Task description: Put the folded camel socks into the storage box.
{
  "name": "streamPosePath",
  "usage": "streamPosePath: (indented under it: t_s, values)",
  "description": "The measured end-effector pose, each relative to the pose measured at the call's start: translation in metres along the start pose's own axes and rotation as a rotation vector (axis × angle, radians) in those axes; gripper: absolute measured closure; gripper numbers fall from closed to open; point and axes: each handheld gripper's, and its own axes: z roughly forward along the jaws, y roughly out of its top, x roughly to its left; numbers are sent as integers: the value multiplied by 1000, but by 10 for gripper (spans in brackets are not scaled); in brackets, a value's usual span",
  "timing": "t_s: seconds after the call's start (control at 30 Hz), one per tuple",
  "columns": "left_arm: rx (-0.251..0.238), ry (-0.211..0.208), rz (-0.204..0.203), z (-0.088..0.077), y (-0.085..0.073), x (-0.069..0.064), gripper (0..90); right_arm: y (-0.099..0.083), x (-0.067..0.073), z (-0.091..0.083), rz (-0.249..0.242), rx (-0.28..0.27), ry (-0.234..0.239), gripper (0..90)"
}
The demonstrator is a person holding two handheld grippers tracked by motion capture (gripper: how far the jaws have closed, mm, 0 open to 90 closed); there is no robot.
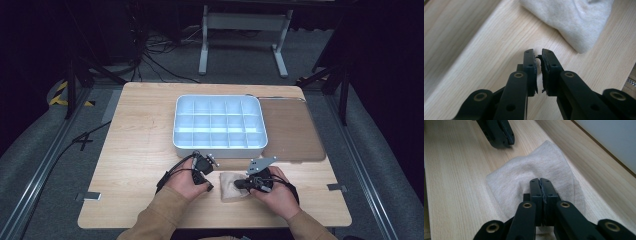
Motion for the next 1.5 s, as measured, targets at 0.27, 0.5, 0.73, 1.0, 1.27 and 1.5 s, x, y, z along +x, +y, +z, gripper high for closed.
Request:
streamPosePath:
  t_s: [0.27, 0.5, 0.73, 1.0, 1.27, 1.5]
  values:
    - [-13, 4, 58, 6, 7, -8, 853, 0, 1, 0, -2, 3, -4, 898]
    - [-23, 2, 90, 9, 11, -11, 867, 0, 1, 0, -3, 2, -5, 898]
    - [-50, -8, 124, 12, 16, -15, 868, -1, 3, -1, -6, 7, -4, 898]
    - [-127, -22, 155, 6, 19, -20, 872, -1, 5, -1, -11, 4, -13, 898]
    - [-150, -16, 163, 3, 21, -25, 879, 1, 13, 4, -32, -14, -20, 897]
    - [-131, -7, 147, -2, 18, -22, 870, 3, 7, -15, -8, -22, -6, 891]
